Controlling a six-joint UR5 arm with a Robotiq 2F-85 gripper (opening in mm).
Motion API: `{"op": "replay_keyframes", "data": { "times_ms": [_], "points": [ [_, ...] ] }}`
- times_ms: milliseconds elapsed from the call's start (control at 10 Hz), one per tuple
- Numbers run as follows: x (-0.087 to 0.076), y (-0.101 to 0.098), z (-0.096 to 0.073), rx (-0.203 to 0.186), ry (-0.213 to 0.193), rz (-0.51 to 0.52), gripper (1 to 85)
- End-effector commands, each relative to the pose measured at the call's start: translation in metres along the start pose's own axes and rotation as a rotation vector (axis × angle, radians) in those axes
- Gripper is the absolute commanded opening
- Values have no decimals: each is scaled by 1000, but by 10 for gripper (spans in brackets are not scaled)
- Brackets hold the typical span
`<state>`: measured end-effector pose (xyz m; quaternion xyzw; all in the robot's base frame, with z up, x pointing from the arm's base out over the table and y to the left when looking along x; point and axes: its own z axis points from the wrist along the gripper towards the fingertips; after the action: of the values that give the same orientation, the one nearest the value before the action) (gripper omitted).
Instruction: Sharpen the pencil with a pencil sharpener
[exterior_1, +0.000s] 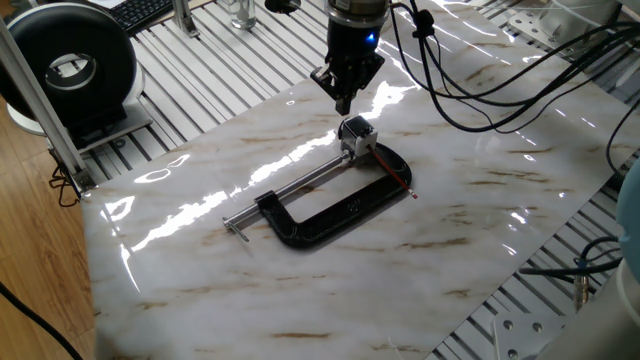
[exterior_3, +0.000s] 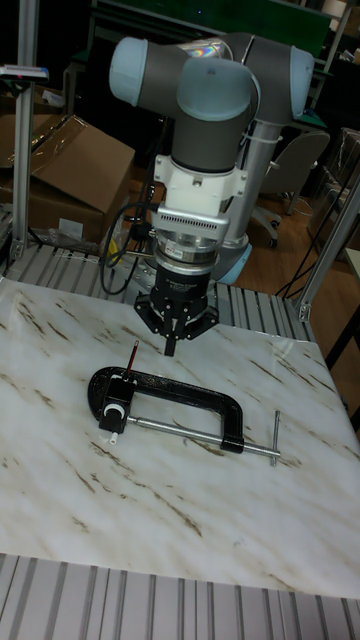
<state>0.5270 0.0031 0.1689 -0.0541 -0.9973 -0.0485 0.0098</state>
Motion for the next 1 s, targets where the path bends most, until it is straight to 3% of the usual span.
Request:
{"op": "replay_keyframes", "data": {
  "times_ms": [0,200,400,600,900],
  "points": [
    [-8,2,-4,-6,-31,-29,10],
    [-15,-6,-4,23,-58,-45,10],
    [-15,4,-4,-13,-61,-49,10],
    [-20,-4,-4,19,-77,-68,10],
    [-30,2,-5,-4,-116,-31,10]
  ]
}}
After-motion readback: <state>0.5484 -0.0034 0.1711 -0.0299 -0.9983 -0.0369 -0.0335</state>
